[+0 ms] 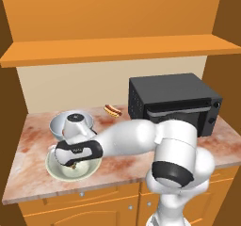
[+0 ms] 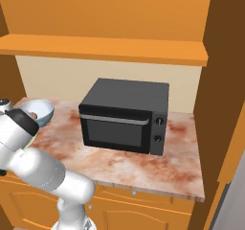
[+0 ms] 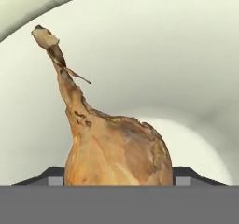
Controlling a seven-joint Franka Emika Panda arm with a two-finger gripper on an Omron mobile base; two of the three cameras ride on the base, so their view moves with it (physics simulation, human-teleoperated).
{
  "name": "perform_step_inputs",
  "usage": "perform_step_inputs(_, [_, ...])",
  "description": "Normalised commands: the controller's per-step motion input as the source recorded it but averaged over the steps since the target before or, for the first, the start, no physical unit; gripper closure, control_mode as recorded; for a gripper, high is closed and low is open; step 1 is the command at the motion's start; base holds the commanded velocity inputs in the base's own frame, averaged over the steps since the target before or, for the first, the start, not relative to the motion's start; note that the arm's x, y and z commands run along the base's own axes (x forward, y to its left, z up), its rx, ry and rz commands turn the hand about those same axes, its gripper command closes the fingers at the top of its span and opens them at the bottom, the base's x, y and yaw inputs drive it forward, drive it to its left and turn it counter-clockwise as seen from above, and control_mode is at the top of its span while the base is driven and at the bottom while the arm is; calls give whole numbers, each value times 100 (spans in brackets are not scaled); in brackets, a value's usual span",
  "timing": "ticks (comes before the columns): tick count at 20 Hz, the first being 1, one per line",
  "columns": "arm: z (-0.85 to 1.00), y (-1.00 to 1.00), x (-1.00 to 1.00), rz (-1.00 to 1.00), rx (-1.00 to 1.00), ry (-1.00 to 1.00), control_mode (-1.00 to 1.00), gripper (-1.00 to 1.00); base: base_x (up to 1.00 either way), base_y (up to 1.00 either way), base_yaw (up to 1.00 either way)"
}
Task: Pick both bowls and place them on the counter. Then place the peach in one bowl and place the onion in the other bowl.
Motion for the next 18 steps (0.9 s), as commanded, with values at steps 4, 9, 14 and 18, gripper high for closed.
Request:
perform_step_inputs(4, [8, 0, -7, 0, -1, 4, -100, -100, 0, 0, 0])
perform_step_inputs(9, [17, 0, -14, 0, -2, 4, -100, -100, 0, 0, 0])
perform_step_inputs(14, [35, -6, -24, 0, -1, 0, -100, -100, 0, 0, 0])
perform_step_inputs(18, [40, -30, -35, 0, 0, 0, -100, -100, 0, 0, 0])
